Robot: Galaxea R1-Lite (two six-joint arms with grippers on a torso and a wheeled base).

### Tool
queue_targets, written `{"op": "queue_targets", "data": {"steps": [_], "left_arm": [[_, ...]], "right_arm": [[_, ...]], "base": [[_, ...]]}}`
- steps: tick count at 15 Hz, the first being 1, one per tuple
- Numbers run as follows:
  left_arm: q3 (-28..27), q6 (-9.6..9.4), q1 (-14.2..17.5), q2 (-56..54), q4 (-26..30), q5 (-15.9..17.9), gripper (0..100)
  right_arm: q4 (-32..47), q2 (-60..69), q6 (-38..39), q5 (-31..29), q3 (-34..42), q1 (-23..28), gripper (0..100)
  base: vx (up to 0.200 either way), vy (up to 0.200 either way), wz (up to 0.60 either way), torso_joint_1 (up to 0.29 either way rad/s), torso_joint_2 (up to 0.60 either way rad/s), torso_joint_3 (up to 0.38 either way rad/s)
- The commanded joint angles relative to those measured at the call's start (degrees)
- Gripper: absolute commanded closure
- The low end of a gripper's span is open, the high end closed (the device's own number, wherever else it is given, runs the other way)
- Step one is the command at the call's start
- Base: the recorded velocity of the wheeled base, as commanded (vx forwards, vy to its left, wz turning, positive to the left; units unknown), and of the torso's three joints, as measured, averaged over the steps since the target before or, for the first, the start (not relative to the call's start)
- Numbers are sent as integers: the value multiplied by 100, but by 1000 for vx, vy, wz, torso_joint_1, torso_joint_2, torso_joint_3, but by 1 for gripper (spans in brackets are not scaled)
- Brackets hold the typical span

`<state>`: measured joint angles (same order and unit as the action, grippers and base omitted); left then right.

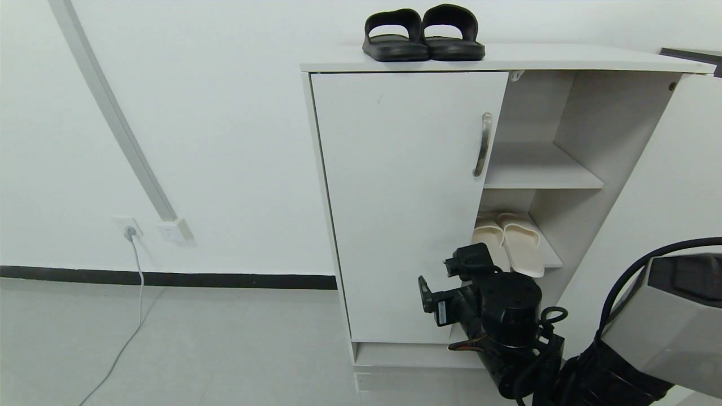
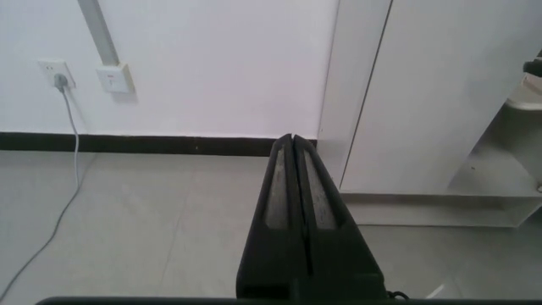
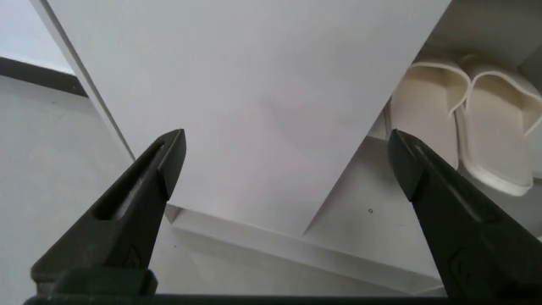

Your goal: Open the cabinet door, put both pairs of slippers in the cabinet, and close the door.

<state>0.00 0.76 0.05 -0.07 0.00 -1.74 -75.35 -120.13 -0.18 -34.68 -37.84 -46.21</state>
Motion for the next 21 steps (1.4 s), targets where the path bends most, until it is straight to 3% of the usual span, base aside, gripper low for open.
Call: {"op": "queue_targets", "data": {"steps": [1, 5, 8, 21], "left_arm": [[0, 4, 4, 7, 0, -1, 100], [0, 4, 4, 7, 0, -1, 100], [0, 4, 4, 7, 0, -1, 100], [0, 12, 4, 7, 0, -1, 100]], "right_arm": [[-6, -11, -8, -3, 5, -2, 0], [-32, -11, -17, -3, 5, -2, 0], [-32, -20, -26, -3, 22, -2, 0], [-41, -11, -105, -3, 31, -10, 0]], "base": [[0, 0, 0, 0, 0, 0], [0, 0, 0, 2, -29, -32], [0, 0, 0, 14, -178, -318], [0, 0, 0, 112, -486, -343]]}}
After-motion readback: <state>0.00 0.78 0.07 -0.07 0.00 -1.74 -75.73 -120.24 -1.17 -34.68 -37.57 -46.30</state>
